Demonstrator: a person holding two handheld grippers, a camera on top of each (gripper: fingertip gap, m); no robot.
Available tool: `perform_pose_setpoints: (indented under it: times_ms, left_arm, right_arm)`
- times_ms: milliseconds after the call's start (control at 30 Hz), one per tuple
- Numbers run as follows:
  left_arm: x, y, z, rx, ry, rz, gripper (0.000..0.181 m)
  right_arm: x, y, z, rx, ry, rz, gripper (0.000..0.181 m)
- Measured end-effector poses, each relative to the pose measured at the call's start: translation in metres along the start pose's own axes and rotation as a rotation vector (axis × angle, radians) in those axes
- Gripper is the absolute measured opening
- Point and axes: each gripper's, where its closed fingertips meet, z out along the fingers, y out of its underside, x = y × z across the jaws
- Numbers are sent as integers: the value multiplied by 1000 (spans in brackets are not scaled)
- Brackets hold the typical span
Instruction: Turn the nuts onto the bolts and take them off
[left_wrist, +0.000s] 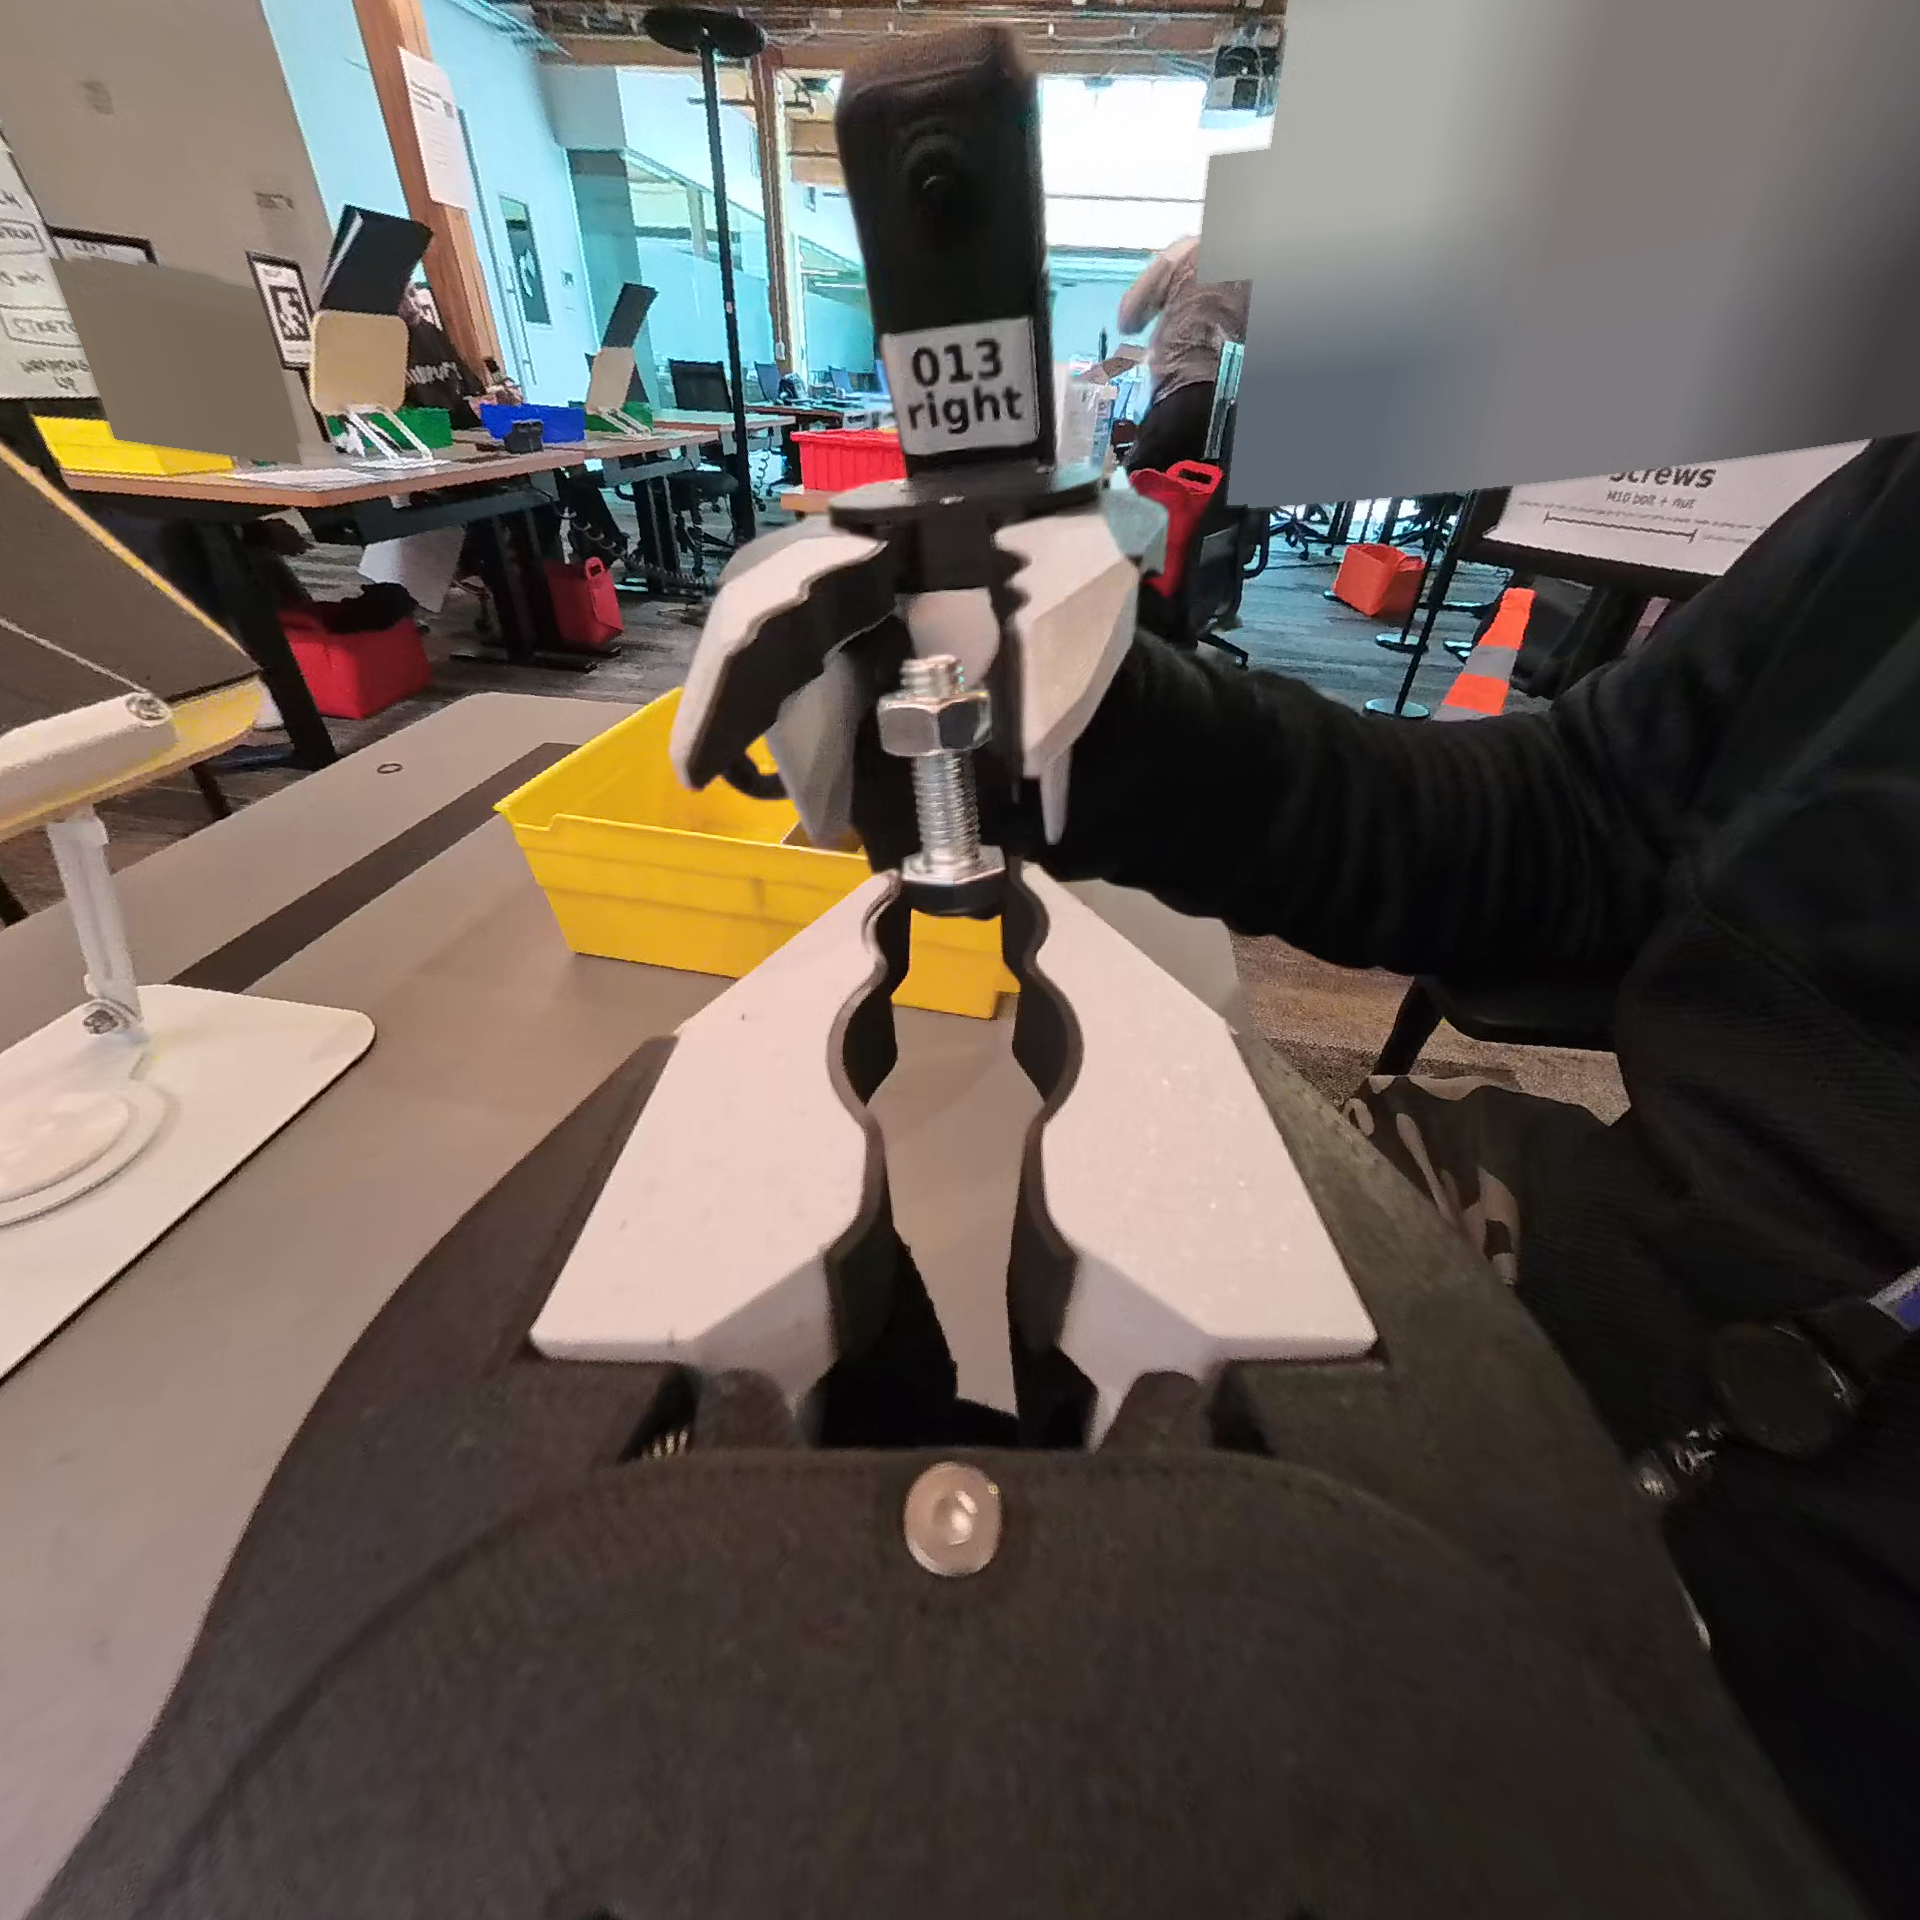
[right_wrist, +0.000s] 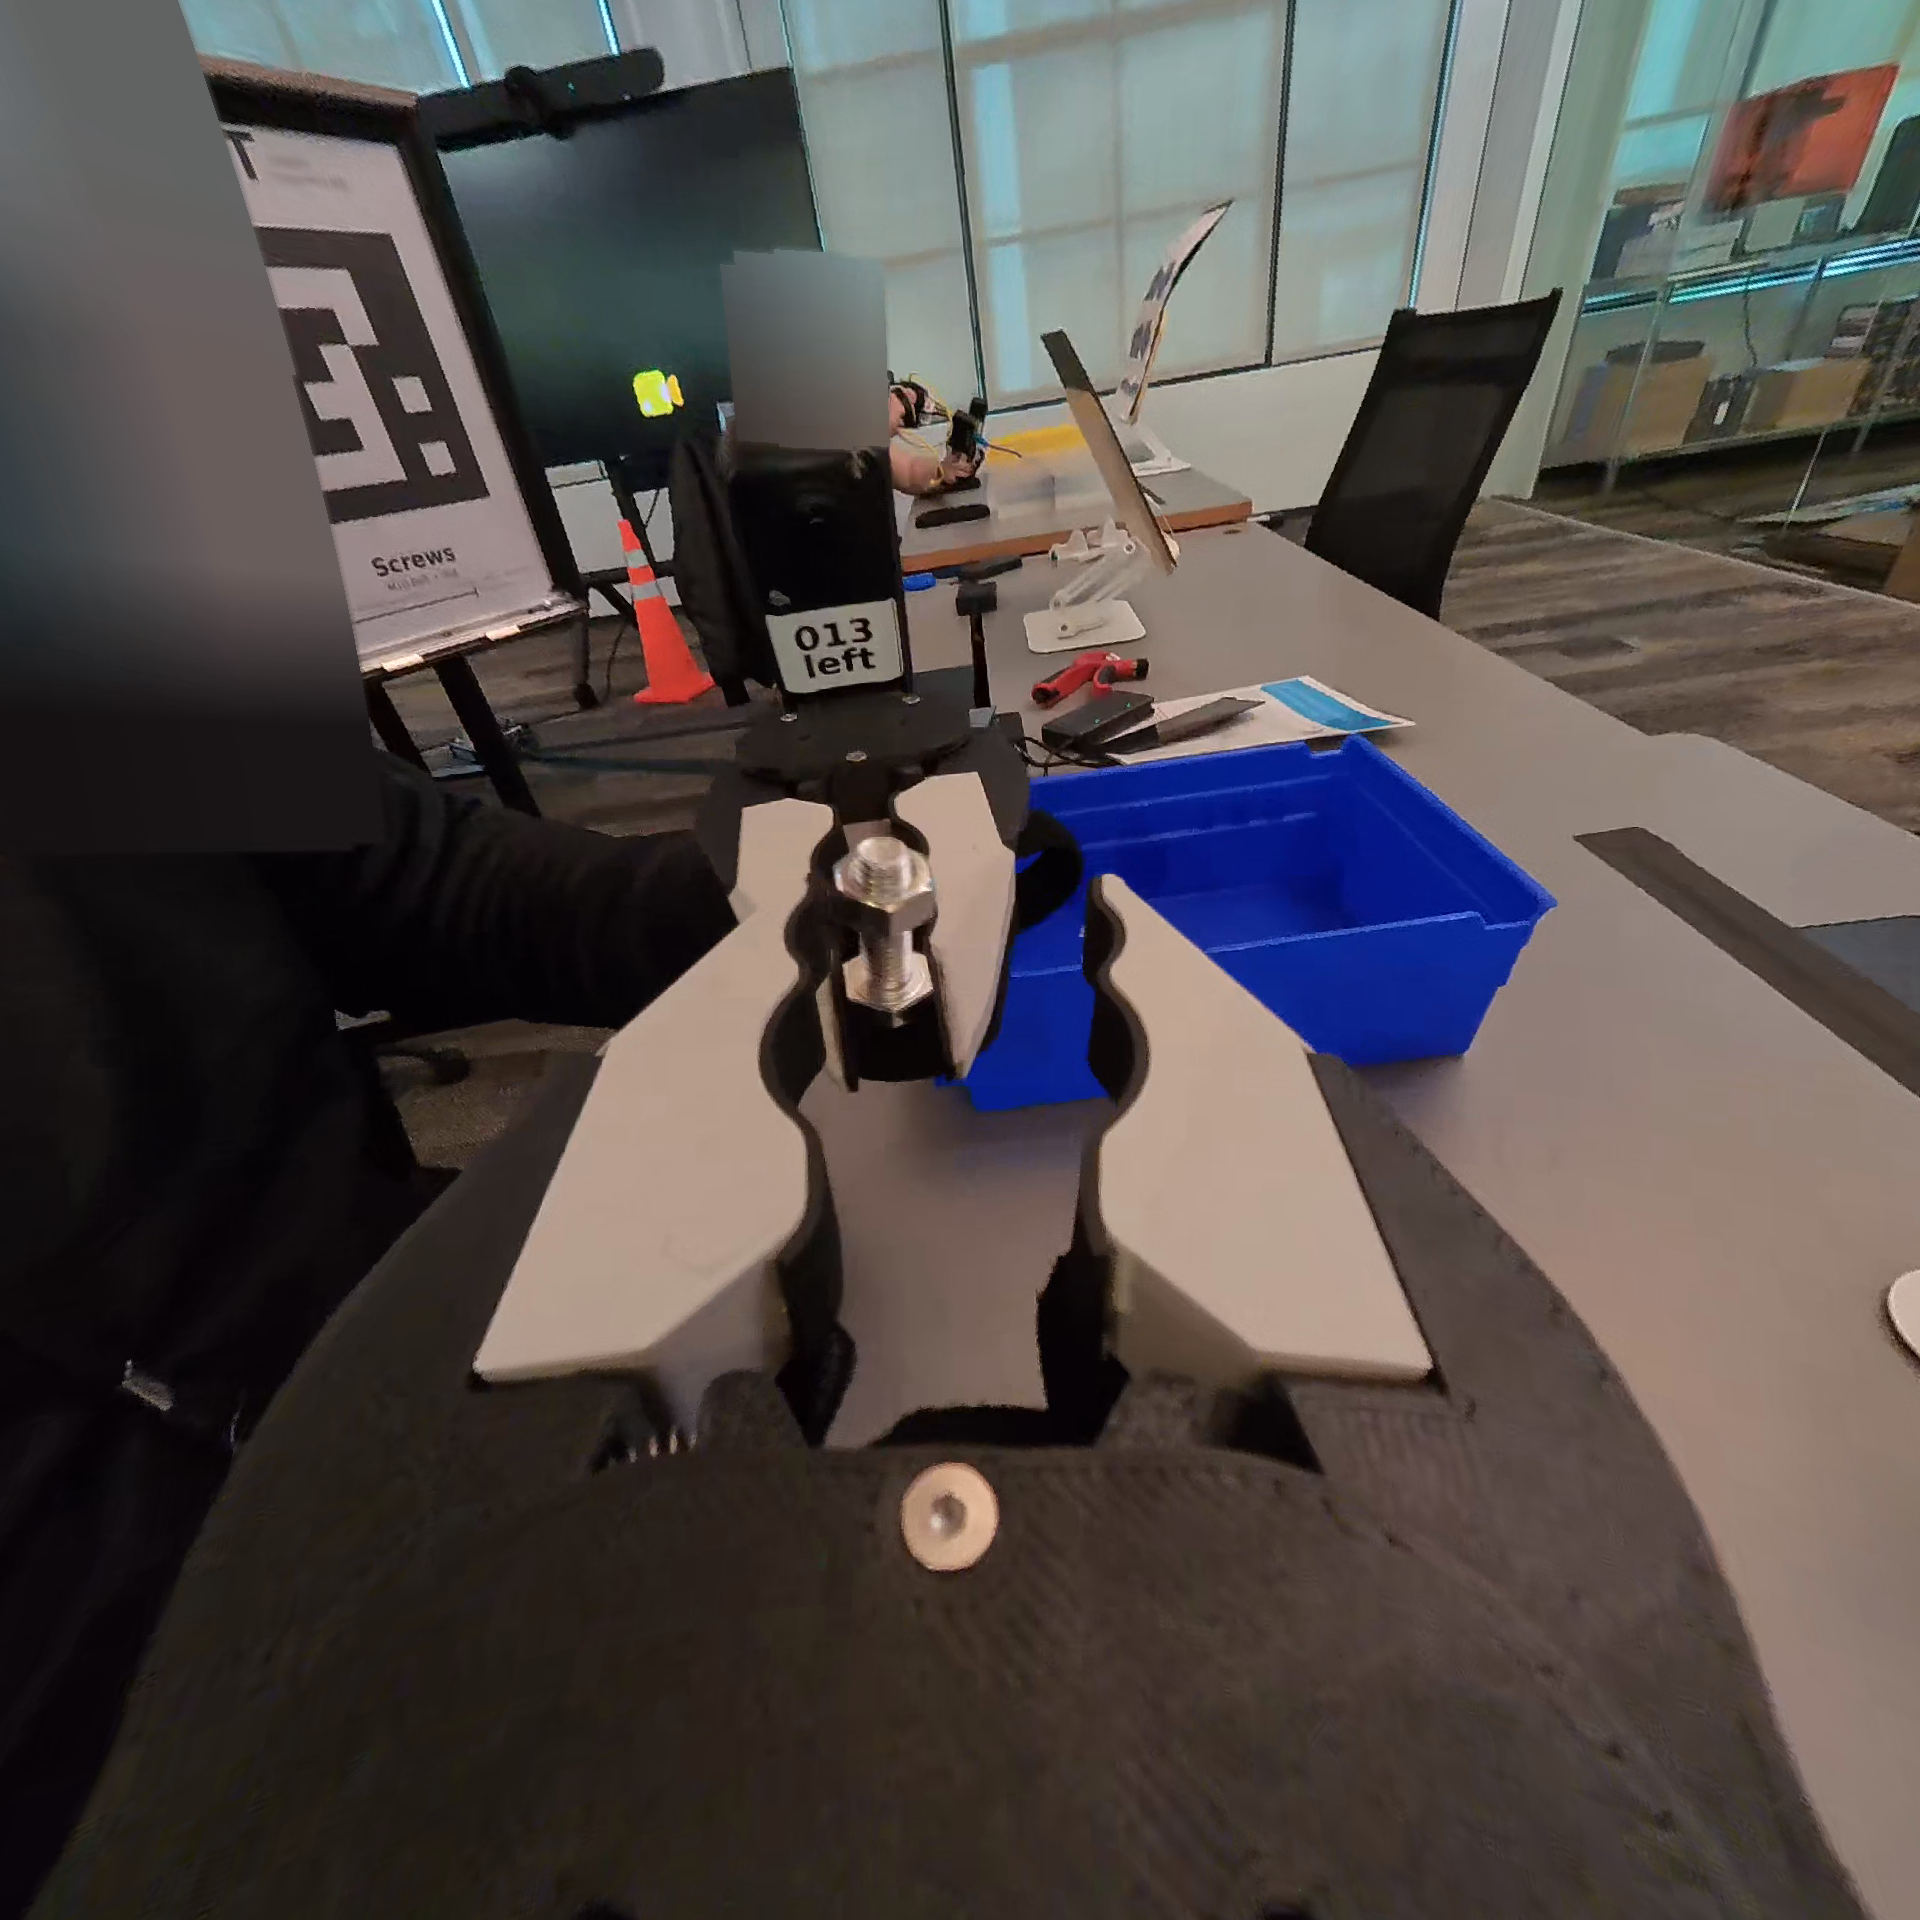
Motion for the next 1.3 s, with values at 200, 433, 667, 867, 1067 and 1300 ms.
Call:
perform_pose_setpoints:
  times_ms: [200, 433, 667, 867, 1067, 1300]
  left_arm:
    - [2, -13, -7, 55, 12, -1, 15]
    - [2, -6, -2, 40, 16, -17, 15]
    - [5, -14, -6, 63, 25, 1, 15]
    - [2, -12, -6, 53, 15, -6, 16]
    - [8, -8, 0, 35, 30, 4, 16]
    - [7, -17, -6, 53, 20, 23, 15]
  right_arm:
    - [18, -7, -21, 93, 26, 81, 39]
    - [0, -11, -9, 80, -26, 40, 51]
    - [15, -8, -16, 100, 9, 91, 40]
    - [15, -13, -23, 109, 16, 72, 53]
    - [-3, -13, -3, 82, -32, 45, 56]
    - [25, -10, -30, 116, 51, 102, 47]
